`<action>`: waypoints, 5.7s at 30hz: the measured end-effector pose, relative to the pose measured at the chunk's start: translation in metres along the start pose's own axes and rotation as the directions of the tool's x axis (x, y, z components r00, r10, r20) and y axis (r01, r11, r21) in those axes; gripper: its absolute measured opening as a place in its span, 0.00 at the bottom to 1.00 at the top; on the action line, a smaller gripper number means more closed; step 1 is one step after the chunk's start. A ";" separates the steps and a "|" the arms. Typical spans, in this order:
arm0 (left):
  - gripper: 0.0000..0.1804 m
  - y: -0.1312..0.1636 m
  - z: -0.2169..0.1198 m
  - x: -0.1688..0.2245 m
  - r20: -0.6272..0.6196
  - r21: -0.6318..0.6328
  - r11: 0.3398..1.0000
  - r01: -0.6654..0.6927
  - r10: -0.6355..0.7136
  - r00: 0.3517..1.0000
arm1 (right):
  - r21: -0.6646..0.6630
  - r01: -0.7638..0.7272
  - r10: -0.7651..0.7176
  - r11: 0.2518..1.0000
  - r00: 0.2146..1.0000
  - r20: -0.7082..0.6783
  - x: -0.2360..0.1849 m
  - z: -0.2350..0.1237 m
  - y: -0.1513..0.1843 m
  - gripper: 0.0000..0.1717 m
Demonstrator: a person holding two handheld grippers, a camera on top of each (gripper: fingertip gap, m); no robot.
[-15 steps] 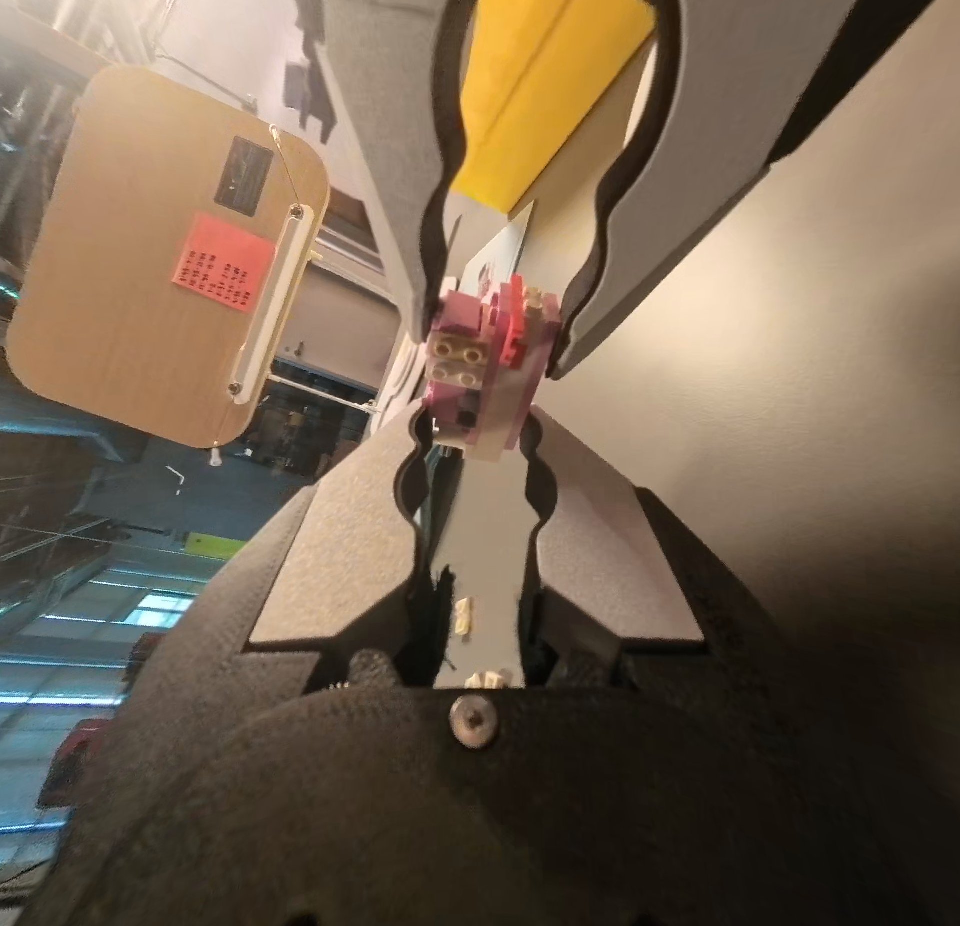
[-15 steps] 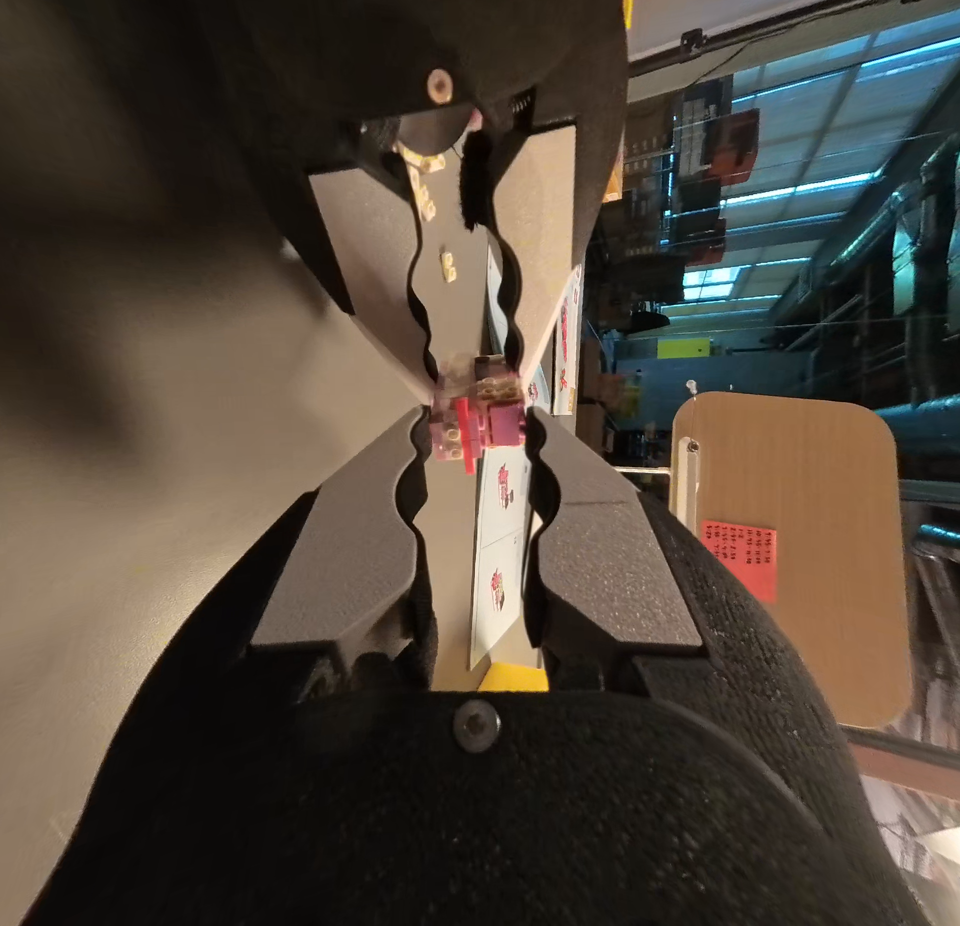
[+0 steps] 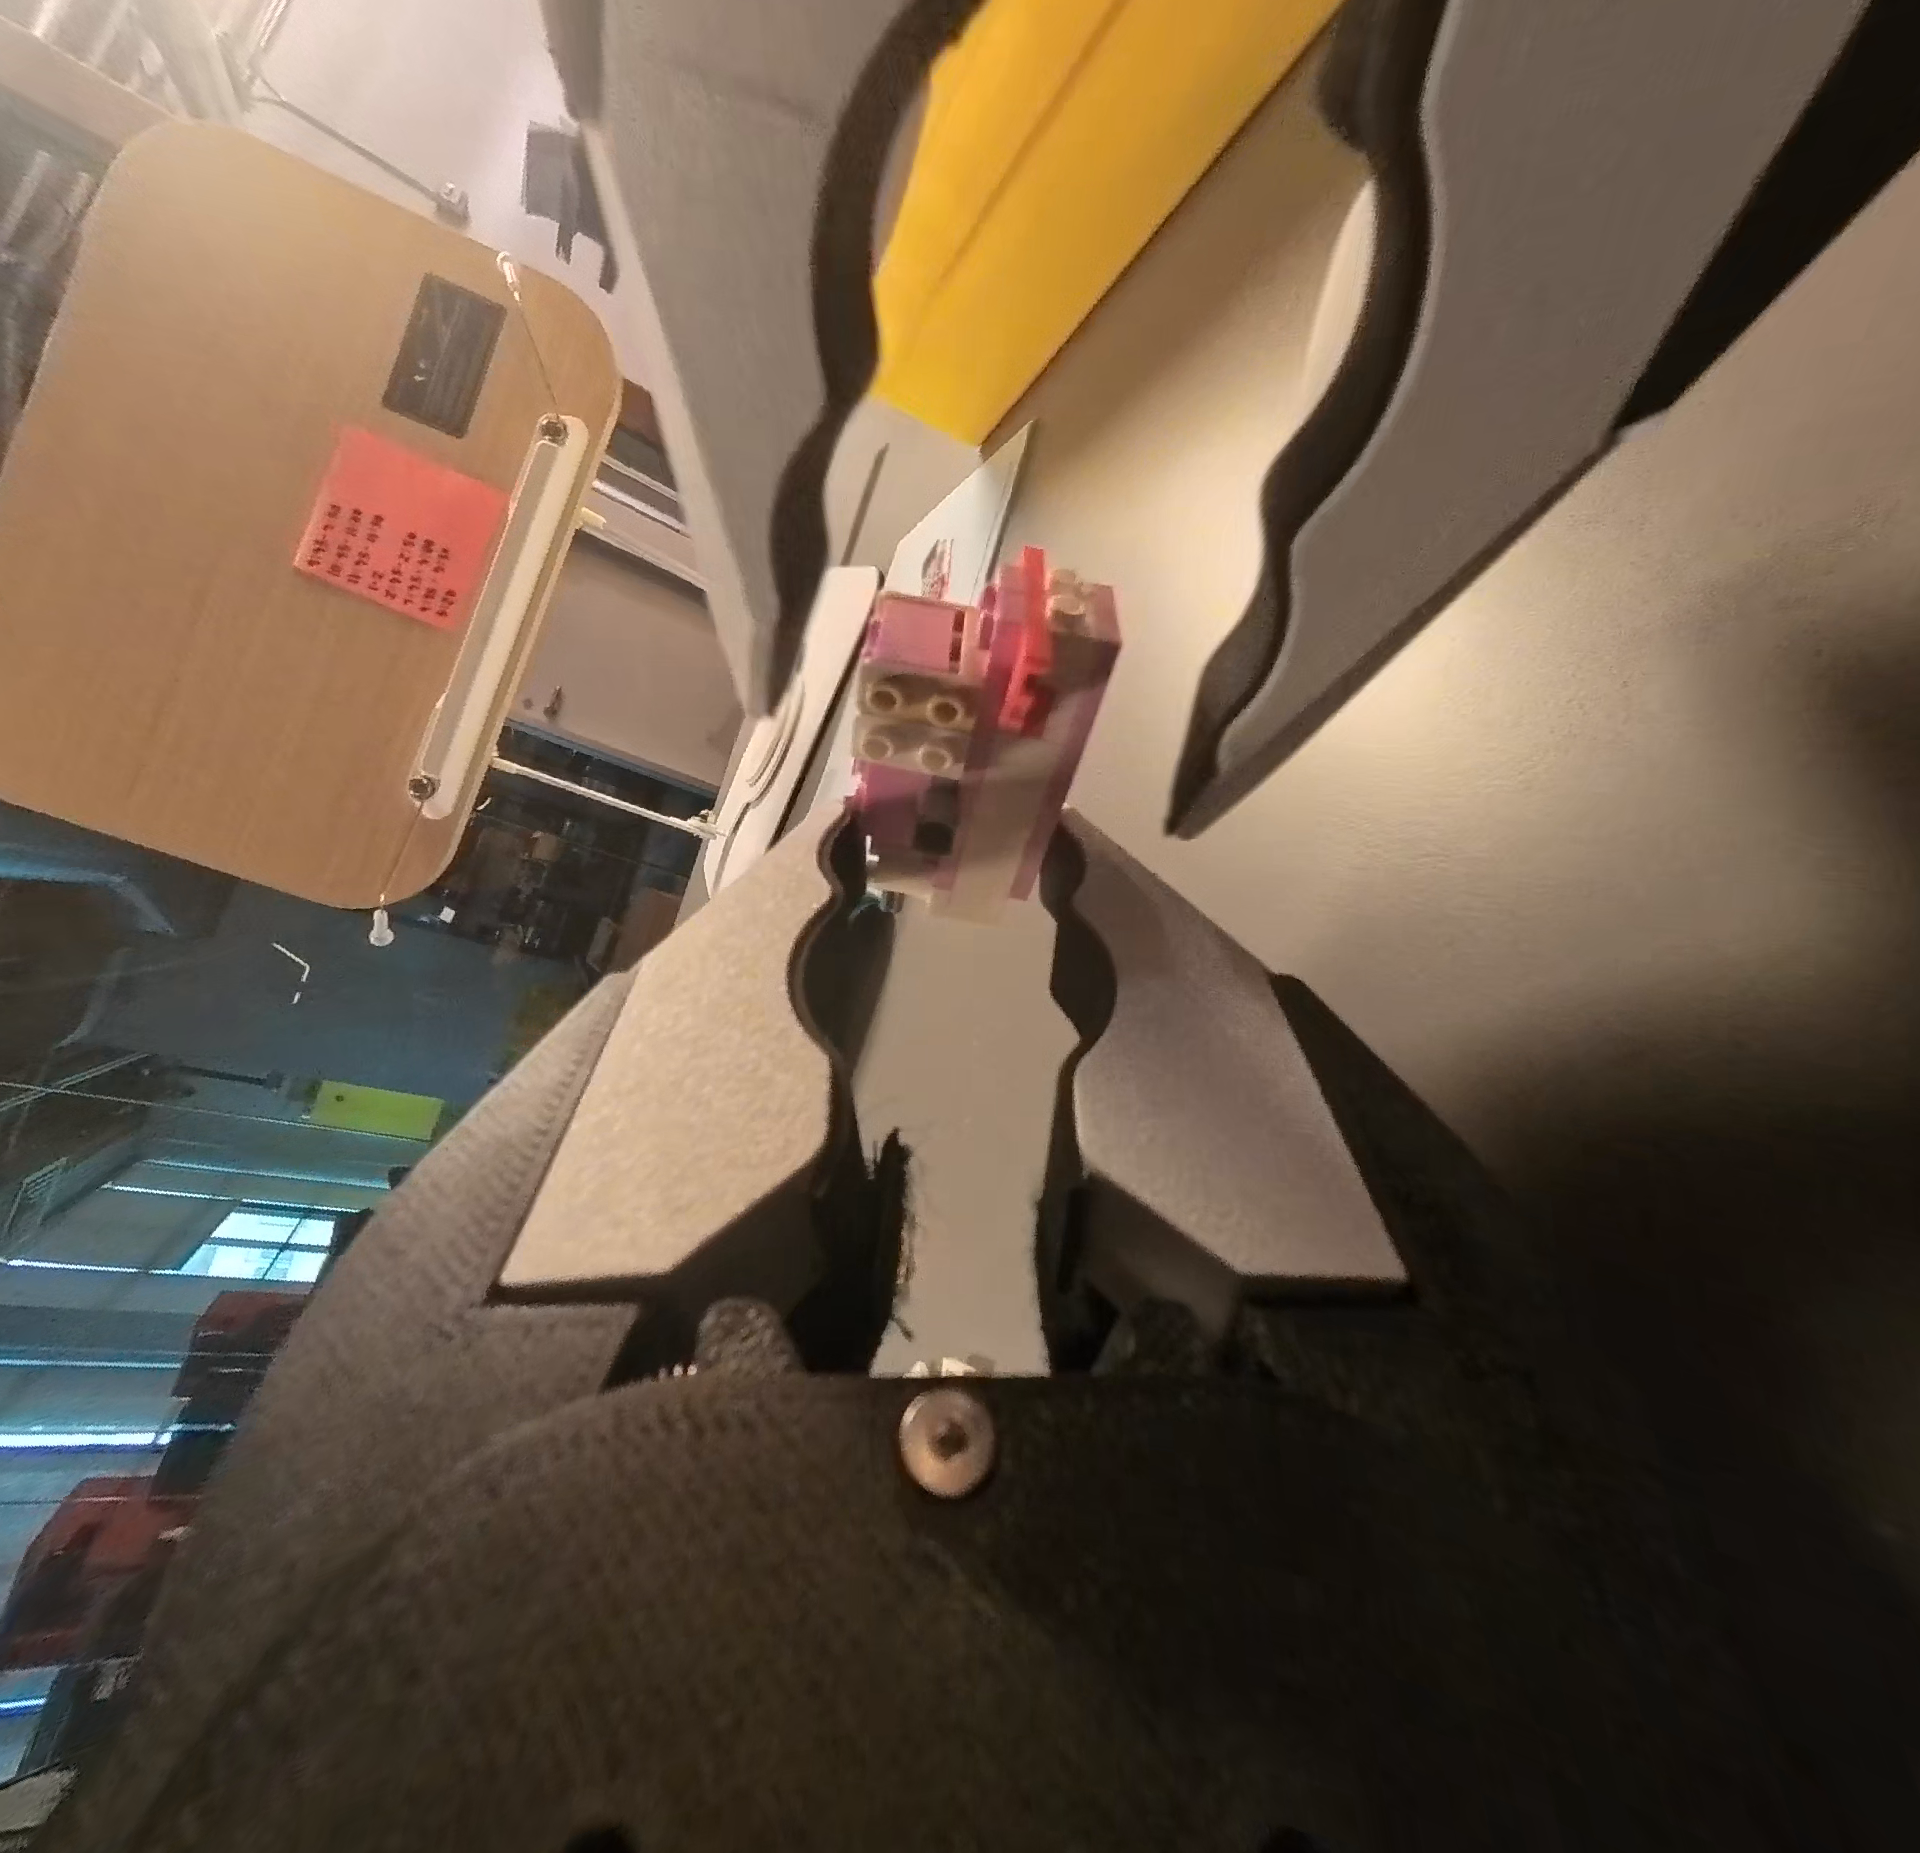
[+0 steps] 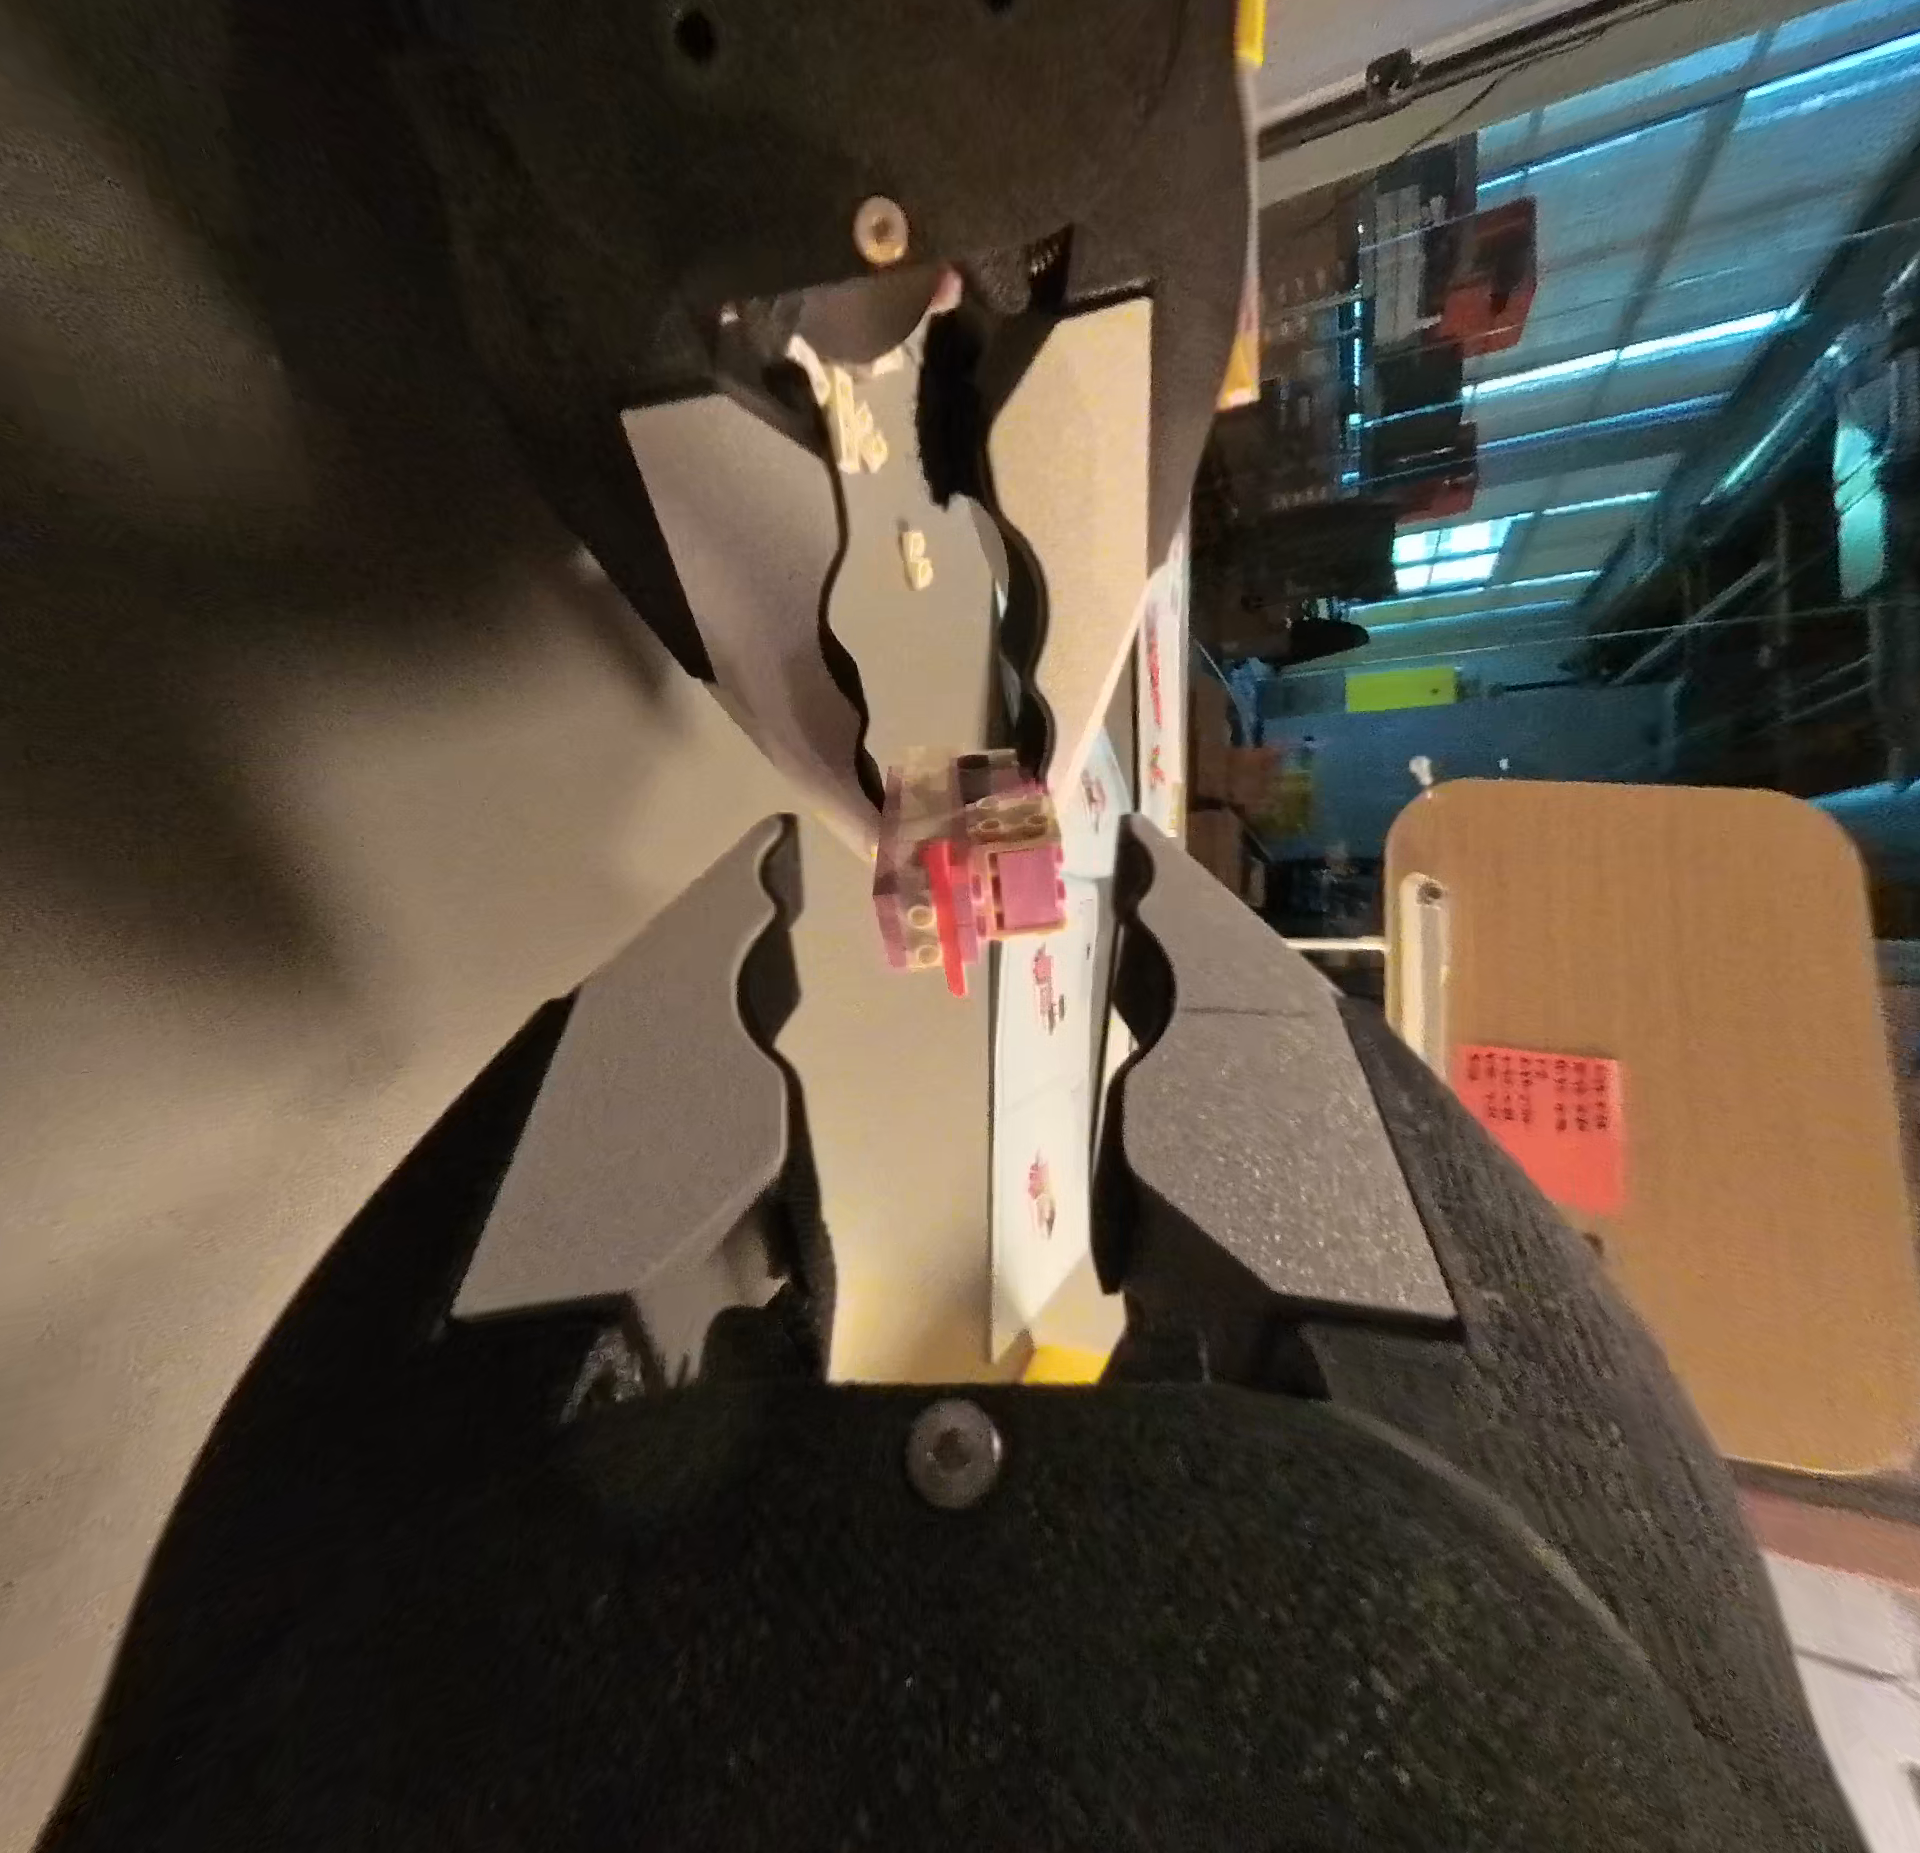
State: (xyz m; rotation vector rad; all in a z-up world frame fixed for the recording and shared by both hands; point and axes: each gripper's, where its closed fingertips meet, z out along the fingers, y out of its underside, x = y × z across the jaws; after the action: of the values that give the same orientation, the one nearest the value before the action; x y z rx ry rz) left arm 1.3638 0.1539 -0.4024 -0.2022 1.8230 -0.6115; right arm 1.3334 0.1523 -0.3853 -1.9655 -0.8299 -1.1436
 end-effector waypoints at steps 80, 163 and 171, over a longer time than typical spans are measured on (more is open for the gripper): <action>0.17 0.012 0.007 0.011 -0.106 -0.068 0.997 0.045 -0.052 0.993 | 0.004 -0.141 0.138 0.990 0.973 0.183 -0.010 0.008 0.008 0.18; 0.35 -0.012 -0.016 -0.019 -0.307 0.147 0.785 0.602 -0.542 0.782 | -0.105 -0.018 0.034 0.994 0.987 0.154 -0.038 -0.004 0.062 0.21; 0.36 -0.021 -0.023 -0.022 -0.410 0.147 0.671 0.727 -0.628 0.662 | -0.120 -0.100 0.125 0.988 0.967 0.223 -0.035 -0.019 0.064 0.37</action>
State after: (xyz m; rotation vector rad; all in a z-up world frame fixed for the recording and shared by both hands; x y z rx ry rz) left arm 1.3471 0.1526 -0.3681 -0.6411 1.9122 -1.5392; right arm 1.3625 0.0959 -0.4258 -2.2355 -0.7756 -0.9228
